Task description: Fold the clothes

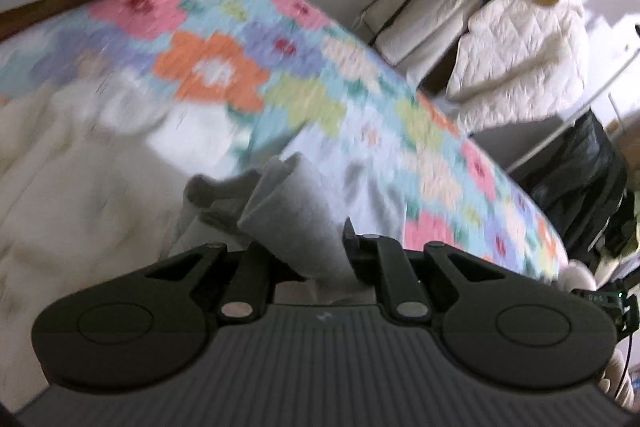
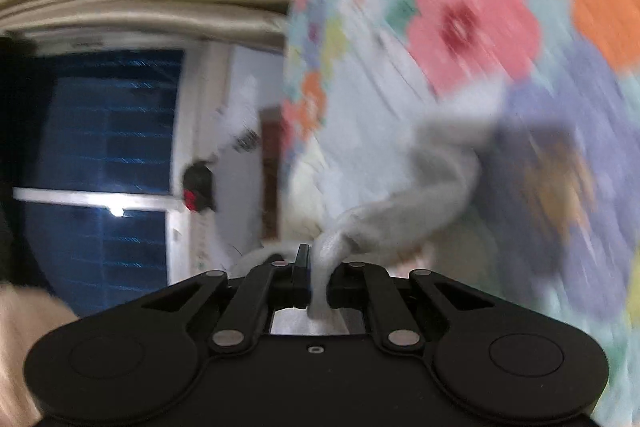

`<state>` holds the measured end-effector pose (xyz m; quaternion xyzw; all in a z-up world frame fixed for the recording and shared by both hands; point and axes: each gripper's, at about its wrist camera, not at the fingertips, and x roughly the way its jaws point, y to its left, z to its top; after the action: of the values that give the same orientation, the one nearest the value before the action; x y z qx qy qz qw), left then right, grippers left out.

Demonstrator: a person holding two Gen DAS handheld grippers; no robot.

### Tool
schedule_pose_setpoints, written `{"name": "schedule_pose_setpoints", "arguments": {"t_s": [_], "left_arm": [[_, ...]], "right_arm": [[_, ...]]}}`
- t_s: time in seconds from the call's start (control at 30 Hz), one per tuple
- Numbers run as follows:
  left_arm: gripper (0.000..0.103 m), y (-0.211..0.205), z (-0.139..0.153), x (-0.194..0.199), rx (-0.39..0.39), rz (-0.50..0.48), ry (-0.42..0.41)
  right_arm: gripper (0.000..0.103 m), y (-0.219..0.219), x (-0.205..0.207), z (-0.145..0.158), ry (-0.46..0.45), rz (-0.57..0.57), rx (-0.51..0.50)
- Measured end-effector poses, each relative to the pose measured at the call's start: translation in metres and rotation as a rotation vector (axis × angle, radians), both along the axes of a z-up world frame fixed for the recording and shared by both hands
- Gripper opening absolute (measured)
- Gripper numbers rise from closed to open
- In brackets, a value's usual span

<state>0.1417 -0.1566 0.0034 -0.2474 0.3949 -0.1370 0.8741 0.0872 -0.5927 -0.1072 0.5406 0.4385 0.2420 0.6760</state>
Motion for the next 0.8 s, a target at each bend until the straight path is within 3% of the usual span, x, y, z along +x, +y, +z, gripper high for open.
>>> {"name": "schedule_pose_setpoints", "arguments": {"t_s": [0.1, 0.23, 0.33, 0.43, 0.53, 0.57, 0.67, 0.7, 0.73, 0.8], "left_arm": [[0.011, -0.01, -0.012, 0.056, -0.018, 0.015, 0.02], [0.012, -0.049, -0.029, 0.121, 0.083, -0.04, 0.007], [0.016, -0.076, -0.047, 0.161, 0.142, -0.107, -0.002], [0.017, -0.09, -0.066, 0.179, 0.182, -0.091, 0.061], [0.022, -0.079, -0.057, 0.169, 0.118, -0.055, 0.022], [0.025, -0.072, -0.05, 0.162, 0.089, -0.04, -0.003], [0.048, -0.051, -0.032, 0.136, 0.031, 0.018, -0.107], [0.06, -0.045, -0.029, 0.126, 0.039, 0.05, -0.147], [0.075, -0.039, -0.027, 0.115, 0.067, 0.091, -0.182], [0.082, -0.035, -0.037, 0.108, 0.151, 0.119, -0.182]], "right_arm": [[0.01, -0.011, 0.036, 0.004, 0.007, -0.047, 0.0], [0.01, -0.024, 0.083, 0.01, 0.015, -0.105, -0.015], [0.01, -0.031, 0.107, 0.01, 0.024, -0.157, -0.111], [0.015, -0.037, 0.13, 0.008, 0.038, -0.212, -0.226], [0.028, -0.031, 0.142, 0.005, 0.025, -0.257, -0.403], [0.041, -0.03, 0.14, 0.006, 0.007, -0.279, -0.437], [0.048, -0.033, 0.119, 0.017, -0.09, -0.363, -0.47], [0.049, -0.034, 0.111, 0.02, -0.125, -0.381, -0.494], [0.049, -0.034, 0.101, 0.023, -0.159, -0.391, -0.533], [0.05, -0.03, 0.083, 0.026, -0.217, -0.386, -0.623]]}}
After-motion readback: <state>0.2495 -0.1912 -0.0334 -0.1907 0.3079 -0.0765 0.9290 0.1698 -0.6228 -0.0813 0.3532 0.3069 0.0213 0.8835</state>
